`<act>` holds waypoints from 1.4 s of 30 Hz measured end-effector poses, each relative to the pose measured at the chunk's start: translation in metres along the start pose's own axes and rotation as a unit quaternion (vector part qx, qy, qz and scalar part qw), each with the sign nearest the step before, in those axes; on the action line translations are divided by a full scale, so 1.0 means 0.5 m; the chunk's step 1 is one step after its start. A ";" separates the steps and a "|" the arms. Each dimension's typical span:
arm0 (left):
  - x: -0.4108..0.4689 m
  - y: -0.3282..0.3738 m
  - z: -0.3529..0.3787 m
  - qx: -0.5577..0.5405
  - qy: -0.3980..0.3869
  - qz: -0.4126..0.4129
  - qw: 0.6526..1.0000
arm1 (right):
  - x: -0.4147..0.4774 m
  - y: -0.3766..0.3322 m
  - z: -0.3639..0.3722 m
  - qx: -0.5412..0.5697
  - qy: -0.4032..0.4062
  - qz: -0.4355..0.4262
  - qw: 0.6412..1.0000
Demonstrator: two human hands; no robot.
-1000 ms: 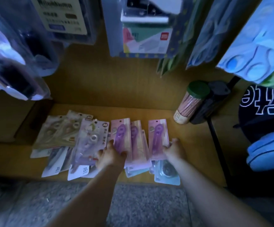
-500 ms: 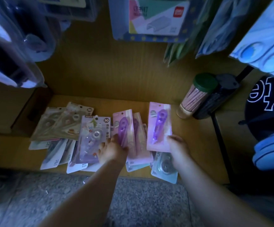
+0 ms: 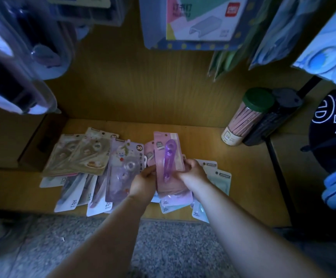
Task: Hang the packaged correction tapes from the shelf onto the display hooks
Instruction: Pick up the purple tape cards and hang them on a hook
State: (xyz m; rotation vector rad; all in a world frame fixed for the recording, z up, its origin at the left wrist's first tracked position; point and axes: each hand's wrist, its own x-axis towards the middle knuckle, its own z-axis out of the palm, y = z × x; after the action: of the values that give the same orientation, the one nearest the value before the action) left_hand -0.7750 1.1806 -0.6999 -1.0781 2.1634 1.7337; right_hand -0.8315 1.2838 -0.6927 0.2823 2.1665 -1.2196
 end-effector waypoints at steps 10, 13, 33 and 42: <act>-0.017 0.020 0.016 -0.033 -0.014 0.039 0.999 | 0.003 0.007 -0.013 0.088 -0.100 0.030 0.991; -0.016 0.020 0.022 -0.060 -0.017 0.043 0.997 | 0.008 0.020 -0.022 0.141 -0.128 0.035 0.981; -0.226 0.054 -0.082 -0.287 -0.152 0.052 0.944 | -0.229 -0.036 -0.096 0.221 -0.251 -0.051 0.941; -0.546 0.047 -0.196 -0.316 -0.126 0.156 0.927 | -0.540 -0.074 -0.106 0.100 -0.298 -0.133 0.940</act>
State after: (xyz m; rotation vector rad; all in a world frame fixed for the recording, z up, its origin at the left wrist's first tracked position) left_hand -0.5624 1.2102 -0.5034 -0.5620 1.7187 2.6571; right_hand -0.6601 1.3383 -0.4810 -0.2822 1.5873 -1.4496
